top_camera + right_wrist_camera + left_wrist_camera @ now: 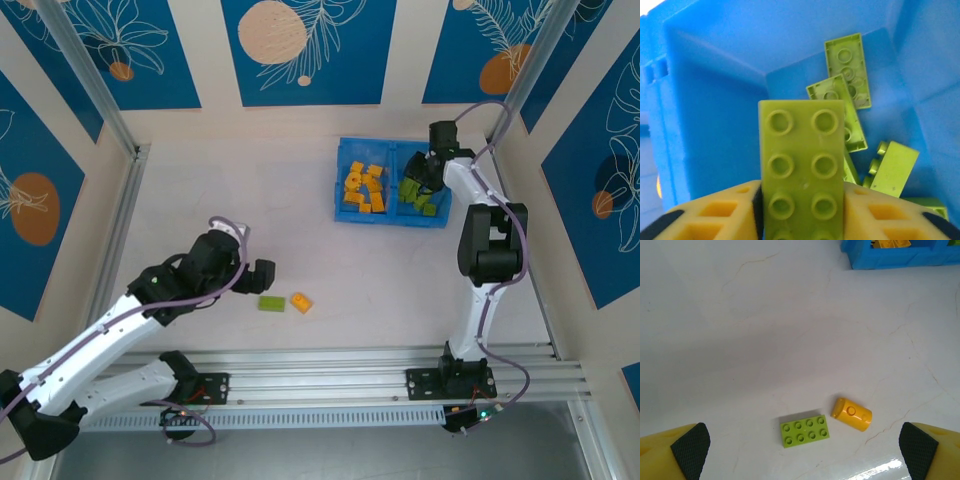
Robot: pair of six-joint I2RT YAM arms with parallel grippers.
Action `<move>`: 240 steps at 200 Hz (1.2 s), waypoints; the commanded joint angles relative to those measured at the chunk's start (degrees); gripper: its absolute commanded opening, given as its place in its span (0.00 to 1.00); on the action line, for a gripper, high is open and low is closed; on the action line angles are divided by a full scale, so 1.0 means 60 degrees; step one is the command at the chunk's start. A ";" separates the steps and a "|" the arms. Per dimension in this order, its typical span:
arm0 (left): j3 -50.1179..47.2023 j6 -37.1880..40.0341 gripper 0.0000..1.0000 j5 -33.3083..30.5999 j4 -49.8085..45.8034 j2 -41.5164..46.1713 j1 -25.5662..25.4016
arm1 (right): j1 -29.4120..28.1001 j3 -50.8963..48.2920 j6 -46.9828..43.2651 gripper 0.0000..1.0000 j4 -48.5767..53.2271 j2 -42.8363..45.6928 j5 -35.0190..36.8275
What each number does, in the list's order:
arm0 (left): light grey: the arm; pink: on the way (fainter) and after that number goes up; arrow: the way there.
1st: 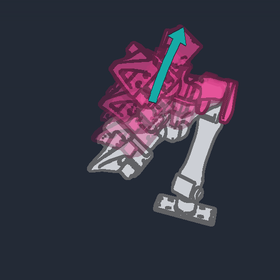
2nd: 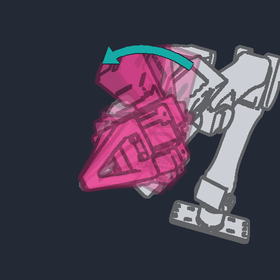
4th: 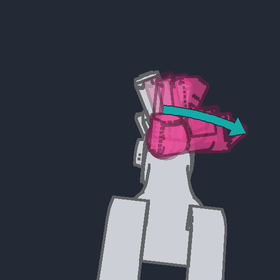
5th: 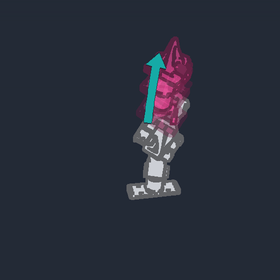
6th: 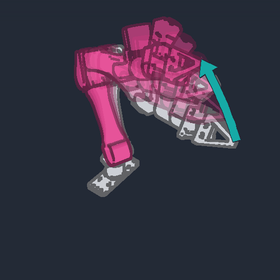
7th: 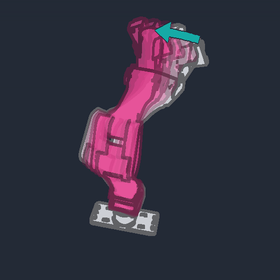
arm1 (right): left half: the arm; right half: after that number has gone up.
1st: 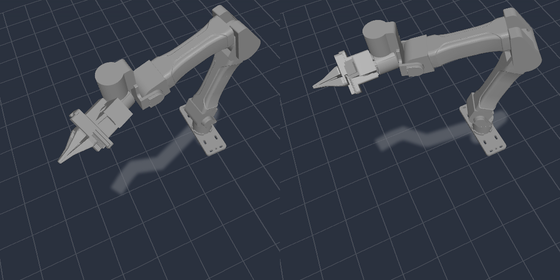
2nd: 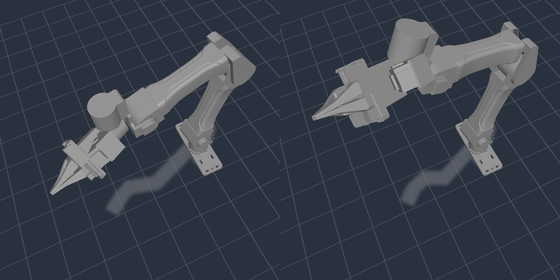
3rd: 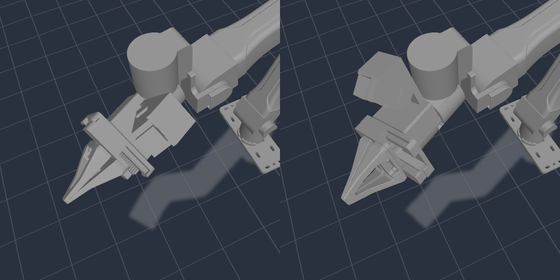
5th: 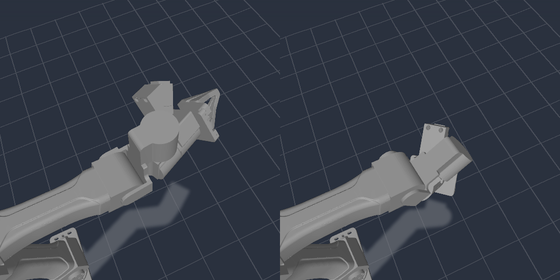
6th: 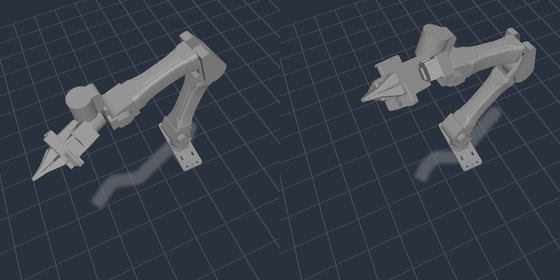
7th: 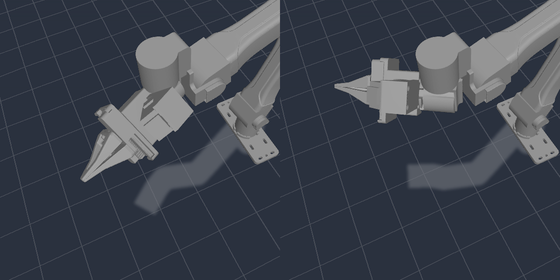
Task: Sort the legos into containers by color
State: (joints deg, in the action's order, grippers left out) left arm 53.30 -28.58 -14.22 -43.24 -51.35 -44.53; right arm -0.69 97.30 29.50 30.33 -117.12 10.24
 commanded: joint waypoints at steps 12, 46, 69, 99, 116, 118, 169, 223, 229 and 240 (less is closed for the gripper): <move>-0.0284 -0.0408 1.00 -0.0199 -0.0265 0.0040 -0.0026 | 0.0056 0.0718 -0.0070 0.59 0.0853 0.0205 -0.0134; 0.0009 -0.0135 1.00 0.0453 0.0180 -0.0679 -0.0030 | -0.0114 -0.0103 0.0018 0.63 0.0630 0.1470 -0.0506; 0.0148 0.0407 1.00 0.1983 0.0719 -0.1383 -0.0063 | -0.0337 -0.1351 0.0162 0.64 0.0225 0.2959 -0.0975; 0.0236 0.1115 1.00 0.2608 0.1083 -0.2409 -0.0473 | -0.0998 -0.3479 0.0078 0.71 -0.0564 0.5383 -0.2191; 0.0419 0.1639 1.00 0.2653 0.1071 -0.3172 -0.0842 | -0.1727 -0.4170 -0.0214 0.77 -0.0402 0.6498 -0.2571; 0.0444 0.1697 1.00 0.2671 0.1070 -0.3265 -0.0869 | -0.1840 -0.4236 -0.0280 0.78 -0.0343 0.6615 -0.2604; 0.0887 0.2570 0.99 0.2934 0.1217 -0.5542 -0.1574 | -0.3532 -0.6165 -0.0185 0.95 0.1556 0.8761 -0.3765; 0.0984 0.2892 0.88 0.2190 0.1684 -0.7049 -0.1749 | -0.3698 -0.7262 0.0415 0.98 0.2797 1.0431 -0.2109; 0.0985 0.2924 0.87 0.2068 0.1765 -0.7162 -0.1748 | -0.3689 -0.7250 0.0421 0.98 0.2792 1.0534 -0.2138; 0.1030 0.2943 0.85 0.1764 0.1819 -0.7383 -0.1748 | -0.3703 -0.7196 0.0386 0.98 0.2741 1.0599 -0.2183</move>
State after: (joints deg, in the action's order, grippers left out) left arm 57.41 -12.80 0.49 -34.26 -93.58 -54.33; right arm -22.55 53.76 30.59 44.86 -55.55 -3.90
